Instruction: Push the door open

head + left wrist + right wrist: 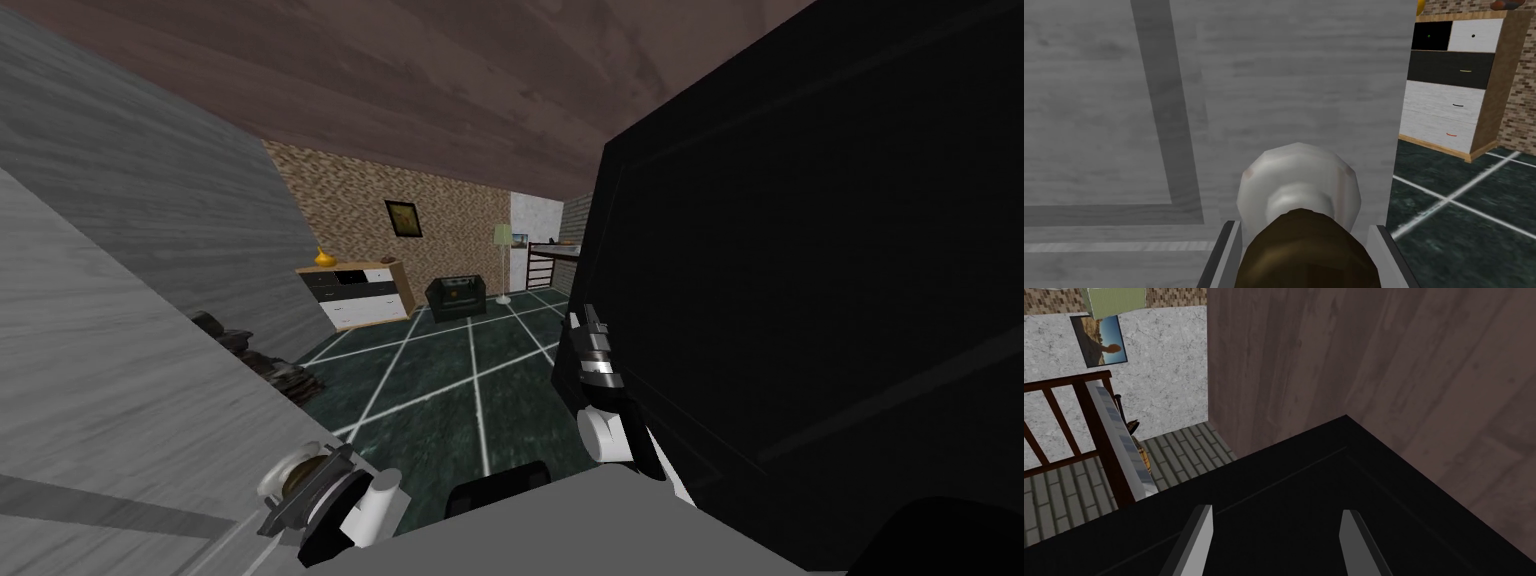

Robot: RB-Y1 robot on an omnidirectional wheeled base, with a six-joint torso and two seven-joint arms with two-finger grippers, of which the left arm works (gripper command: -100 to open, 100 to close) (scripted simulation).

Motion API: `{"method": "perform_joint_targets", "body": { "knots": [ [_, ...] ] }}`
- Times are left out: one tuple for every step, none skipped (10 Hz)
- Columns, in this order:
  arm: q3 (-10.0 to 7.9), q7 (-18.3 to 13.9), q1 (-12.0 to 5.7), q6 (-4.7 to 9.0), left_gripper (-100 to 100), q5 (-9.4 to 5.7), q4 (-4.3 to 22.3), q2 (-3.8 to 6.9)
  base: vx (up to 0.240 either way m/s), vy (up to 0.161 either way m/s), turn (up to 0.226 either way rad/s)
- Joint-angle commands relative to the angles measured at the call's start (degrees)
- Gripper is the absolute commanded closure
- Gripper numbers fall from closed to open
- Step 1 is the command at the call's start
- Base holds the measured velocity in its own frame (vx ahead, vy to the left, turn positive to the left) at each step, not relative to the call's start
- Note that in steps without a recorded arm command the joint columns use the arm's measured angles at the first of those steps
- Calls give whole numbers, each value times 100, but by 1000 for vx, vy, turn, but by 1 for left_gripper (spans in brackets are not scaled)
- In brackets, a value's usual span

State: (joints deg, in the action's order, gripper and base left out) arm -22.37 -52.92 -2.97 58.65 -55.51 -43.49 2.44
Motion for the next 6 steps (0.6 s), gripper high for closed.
{"method": "perform_joint_targets", "body": {
  "knots": [
    [-104,22,28,59,100,-82,-47,-22,152,71,45],
    [-159,31,34,79,100,-132,-46,-64,157,80,65],
    [-114,19,5,61,100,-96,-2,-47,69,42,22],
    [-210,42,27,99,100,-184,-7,22,106,67,23],
    [-266,54,35,119,100,-237,-4,57,145,98,44],
    [-298,60,40,130,100,-266,-2,73,162,101,47]
  ]
}}
